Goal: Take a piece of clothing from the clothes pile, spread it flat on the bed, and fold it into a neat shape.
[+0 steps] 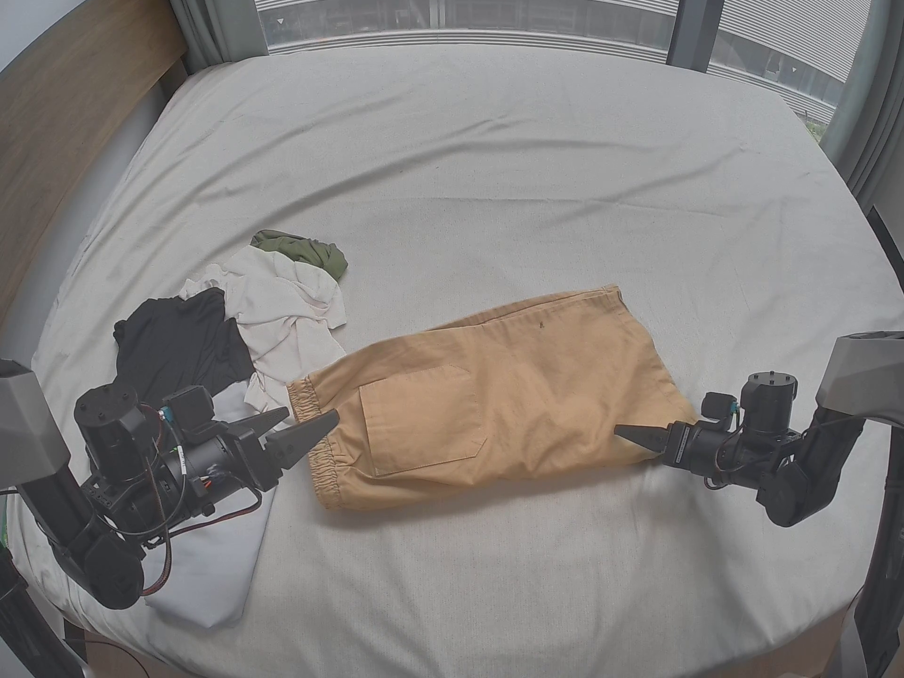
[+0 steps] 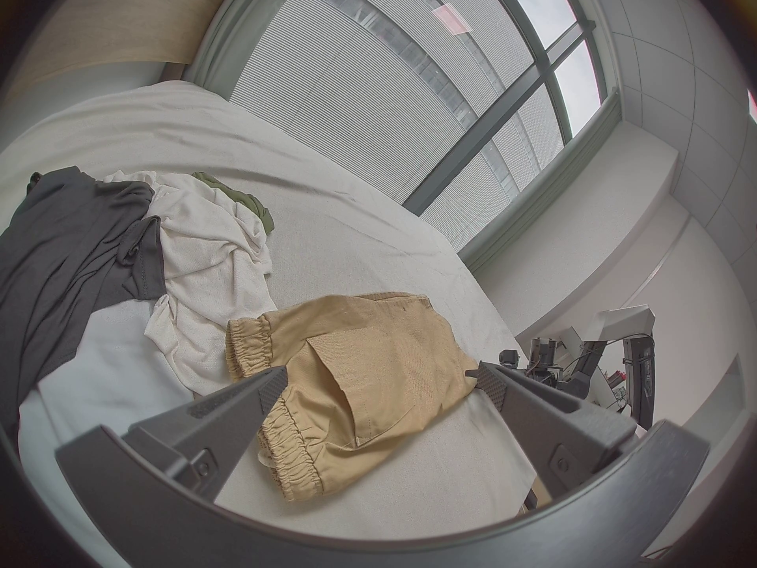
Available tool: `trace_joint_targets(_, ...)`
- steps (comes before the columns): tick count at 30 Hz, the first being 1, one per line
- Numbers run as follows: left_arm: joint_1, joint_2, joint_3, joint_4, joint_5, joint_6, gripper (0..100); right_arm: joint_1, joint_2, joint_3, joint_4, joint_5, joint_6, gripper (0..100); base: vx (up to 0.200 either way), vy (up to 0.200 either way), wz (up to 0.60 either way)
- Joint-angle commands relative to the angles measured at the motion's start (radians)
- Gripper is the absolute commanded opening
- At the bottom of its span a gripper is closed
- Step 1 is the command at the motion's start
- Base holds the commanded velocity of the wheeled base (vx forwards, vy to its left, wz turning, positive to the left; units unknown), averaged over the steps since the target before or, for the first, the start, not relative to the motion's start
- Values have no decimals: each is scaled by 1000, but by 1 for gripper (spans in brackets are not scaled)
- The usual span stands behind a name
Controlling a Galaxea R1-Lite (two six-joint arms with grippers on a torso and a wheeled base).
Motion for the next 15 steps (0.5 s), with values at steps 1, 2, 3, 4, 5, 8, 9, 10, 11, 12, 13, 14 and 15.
trace_joint_targets(1,3,2,0,-1,0,-1,100,24,43,-22,-58,0,42,100,0,0,0)
trace_joint_targets(2,3,2,0,-1,0,-1,100,29,50,-25,-84,-1,60,100,0,0,0)
trace_joint_targets(3,3,2,0,-1,0,-1,100,29,50,-25,-84,-1,60,100,0,0,0)
trace_joint_targets(4,3,2,0,0,0,-1,100,38,70,-28,-147,-5,89,100,0,0,0)
trace_joint_targets(5,3,2,0,-1,0,-2,100,42,84,-32,-175,-8,97,100,0,0,0)
trace_joint_targets(8,3,3,0,0,0,-2,100,50,116,-43,-205,-20,101,100,0,0,0)
trace_joint_targets(9,3,3,0,-1,0,-2,100,53,121,-45,-207,-20,101,100,0,0,0)
trace_joint_targets(10,3,2,0,0,0,-1,100,53,122,-48,-205,-20,103,100,0,0,0)
trace_joint_targets(11,3,2,0,0,0,-1,100,53,122,-48,-205,-20,103,100,0,0,0)
trace_joint_targets(12,3,2,0,0,0,-2,100,55,124,-49,-205,-26,101,100,0,0,0)
trace_joint_targets(13,3,2,0,0,0,-2,100,55,124,-49,-205,-31,101,100,0,0,0)
trace_joint_targets(14,3,2,0,0,0,-1,100,56,124,-49,-205,-35,103,100,0,0,0)
trace_joint_targets(15,3,2,0,0,0,-1,100,56,124,-49,-205,-35,103,100,0,0,0)
